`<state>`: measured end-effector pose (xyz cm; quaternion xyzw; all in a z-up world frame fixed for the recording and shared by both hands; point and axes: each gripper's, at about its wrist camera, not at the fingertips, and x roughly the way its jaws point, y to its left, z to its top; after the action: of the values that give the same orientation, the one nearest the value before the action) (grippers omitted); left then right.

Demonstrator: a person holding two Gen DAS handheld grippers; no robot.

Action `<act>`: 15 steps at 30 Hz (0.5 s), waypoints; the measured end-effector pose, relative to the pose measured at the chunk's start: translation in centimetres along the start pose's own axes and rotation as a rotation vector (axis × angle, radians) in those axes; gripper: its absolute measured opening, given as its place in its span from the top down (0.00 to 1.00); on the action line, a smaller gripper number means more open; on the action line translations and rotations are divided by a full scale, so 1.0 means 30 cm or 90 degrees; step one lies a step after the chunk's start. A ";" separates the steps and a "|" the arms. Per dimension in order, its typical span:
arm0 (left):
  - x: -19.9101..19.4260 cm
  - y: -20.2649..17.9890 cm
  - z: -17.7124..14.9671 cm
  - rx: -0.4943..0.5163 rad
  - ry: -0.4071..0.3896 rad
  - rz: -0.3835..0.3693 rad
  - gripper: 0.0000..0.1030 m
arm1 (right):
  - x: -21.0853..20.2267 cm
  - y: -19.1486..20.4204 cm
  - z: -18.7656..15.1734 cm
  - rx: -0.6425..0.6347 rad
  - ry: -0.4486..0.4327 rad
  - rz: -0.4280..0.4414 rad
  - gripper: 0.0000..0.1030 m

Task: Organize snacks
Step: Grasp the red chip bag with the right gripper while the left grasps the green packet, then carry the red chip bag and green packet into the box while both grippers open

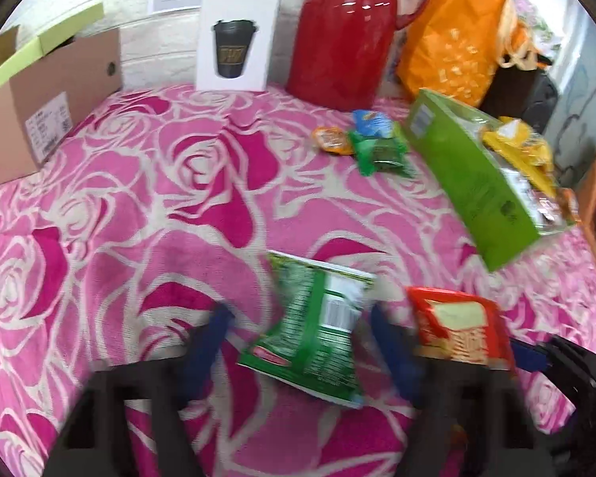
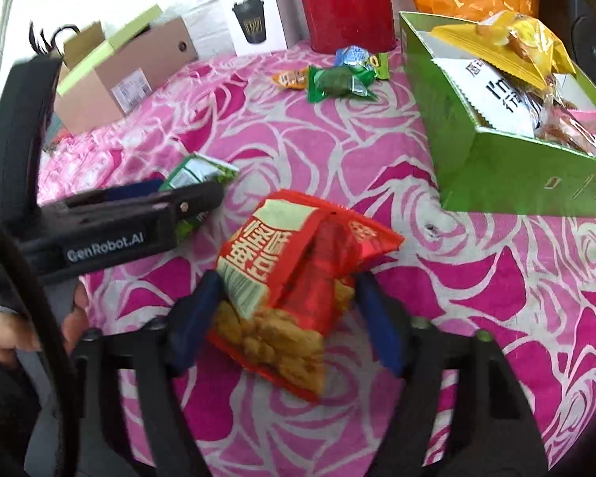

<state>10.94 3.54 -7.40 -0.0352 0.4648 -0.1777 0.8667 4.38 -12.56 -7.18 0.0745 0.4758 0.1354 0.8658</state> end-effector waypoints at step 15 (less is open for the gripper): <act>-0.226 -0.241 0.170 0.088 -0.113 -0.070 0.67 | -0.325 -0.134 0.040 -0.004 -0.151 0.005 0.50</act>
<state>9.70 -1.42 2.51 -0.0160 0.3704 -0.2526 0.8937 1.08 -19.36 0.25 0.0895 0.3697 0.1306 0.9156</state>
